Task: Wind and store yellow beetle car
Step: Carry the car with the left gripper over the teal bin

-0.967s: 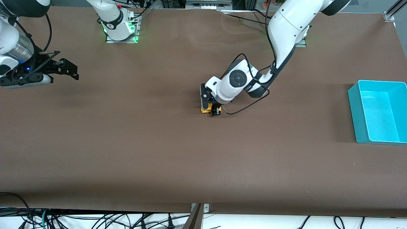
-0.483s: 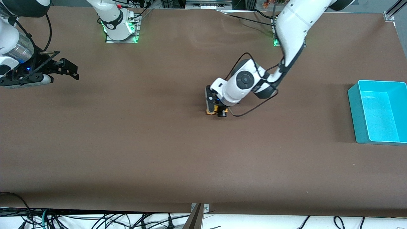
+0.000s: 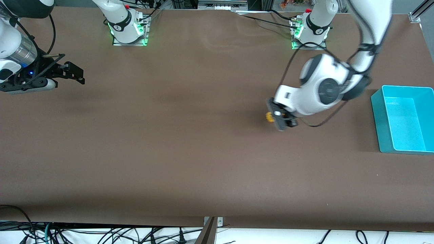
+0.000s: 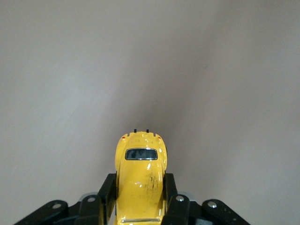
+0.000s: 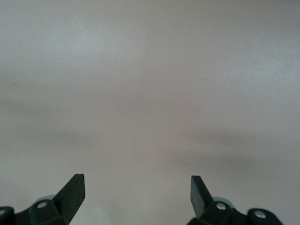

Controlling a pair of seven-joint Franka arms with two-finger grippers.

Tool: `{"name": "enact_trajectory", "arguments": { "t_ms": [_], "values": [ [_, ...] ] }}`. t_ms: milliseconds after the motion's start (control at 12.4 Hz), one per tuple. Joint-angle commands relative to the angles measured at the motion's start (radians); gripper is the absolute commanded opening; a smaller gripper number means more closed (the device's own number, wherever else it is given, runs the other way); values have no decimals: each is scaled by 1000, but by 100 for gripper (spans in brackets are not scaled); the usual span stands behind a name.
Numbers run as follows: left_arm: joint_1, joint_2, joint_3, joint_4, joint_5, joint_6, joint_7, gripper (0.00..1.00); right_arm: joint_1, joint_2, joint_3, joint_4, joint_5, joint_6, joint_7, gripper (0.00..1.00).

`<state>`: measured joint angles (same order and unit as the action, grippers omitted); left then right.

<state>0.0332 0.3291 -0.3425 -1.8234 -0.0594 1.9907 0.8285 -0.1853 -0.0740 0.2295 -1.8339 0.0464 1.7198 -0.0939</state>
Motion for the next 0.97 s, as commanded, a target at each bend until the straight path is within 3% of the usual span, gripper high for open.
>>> {"name": "enact_trajectory", "arguments": {
  "t_ms": [0, 161, 403, 564, 886],
  "values": [
    [25, -90, 121, -39, -31, -81, 218, 21, 10, -9, -13, 5, 6, -34, -6, 100],
    [57, -116, 248, -39, -27, -148, 476, 21, 10, -7, -13, 7, 1, -32, -6, 100],
    [70, -110, 466, -40, -17, -156, 818, 21, 10, -32, -12, 5, -4, -66, 3, 100],
    [85, -105, 571, -42, -5, -156, 1024, 21, 10, -30, -13, 7, -3, -60, 3, 100],
    [154, -79, 625, -40, 180, -78, 1182, 23, 9, -41, -15, 12, -13, -72, -4, 100]
  ]
}}
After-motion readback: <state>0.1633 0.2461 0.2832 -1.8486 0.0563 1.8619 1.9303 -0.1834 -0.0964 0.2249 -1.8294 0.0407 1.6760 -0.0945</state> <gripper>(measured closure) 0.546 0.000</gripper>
